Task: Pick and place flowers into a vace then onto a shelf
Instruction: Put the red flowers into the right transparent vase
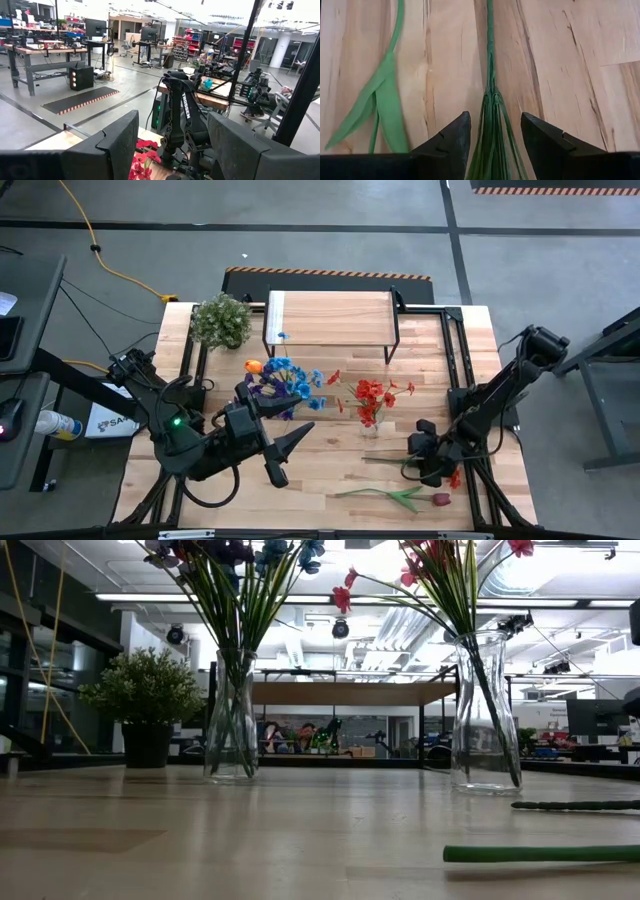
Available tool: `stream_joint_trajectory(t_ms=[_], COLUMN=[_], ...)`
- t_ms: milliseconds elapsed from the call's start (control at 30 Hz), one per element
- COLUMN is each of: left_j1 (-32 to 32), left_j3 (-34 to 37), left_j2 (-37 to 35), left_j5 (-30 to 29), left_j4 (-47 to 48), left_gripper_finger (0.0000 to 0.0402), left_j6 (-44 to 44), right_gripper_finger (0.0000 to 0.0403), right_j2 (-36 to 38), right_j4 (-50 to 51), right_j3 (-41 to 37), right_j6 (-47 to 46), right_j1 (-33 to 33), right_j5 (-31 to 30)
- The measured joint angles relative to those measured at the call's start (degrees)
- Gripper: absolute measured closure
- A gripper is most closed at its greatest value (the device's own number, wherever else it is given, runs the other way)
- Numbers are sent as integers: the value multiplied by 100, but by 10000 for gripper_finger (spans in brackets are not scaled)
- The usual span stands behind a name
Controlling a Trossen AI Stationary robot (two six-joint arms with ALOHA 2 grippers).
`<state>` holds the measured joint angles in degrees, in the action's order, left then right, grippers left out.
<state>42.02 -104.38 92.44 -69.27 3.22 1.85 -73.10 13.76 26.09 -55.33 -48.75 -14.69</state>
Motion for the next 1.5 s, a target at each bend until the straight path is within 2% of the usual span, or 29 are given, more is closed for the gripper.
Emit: stream_joint_trajectory(t_ms=[533,667,1000,1267,1500], left_j1=[0,0,0,0,0], left_j3=[0,0,0,0,0], left_j2=[0,0,0,0,0], left_j5=[6,6,8,10,32], left_j4=[2,4,39,130,140], left_gripper_finger=[131,131,131,131,131], left_j6=[2,2,2,15,15], right_gripper_finger=[242,272,388,391,397], right_j2=[-657,-668,-677,-512,-308], right_j4=[-262,-255,-293,-165,907], right_j3=[26,24,13,84,803], right_j6=[4,1,-123,-234,362], right_j1=[53,142,157,148,144], right_j5=[-25,74,345,507,752])
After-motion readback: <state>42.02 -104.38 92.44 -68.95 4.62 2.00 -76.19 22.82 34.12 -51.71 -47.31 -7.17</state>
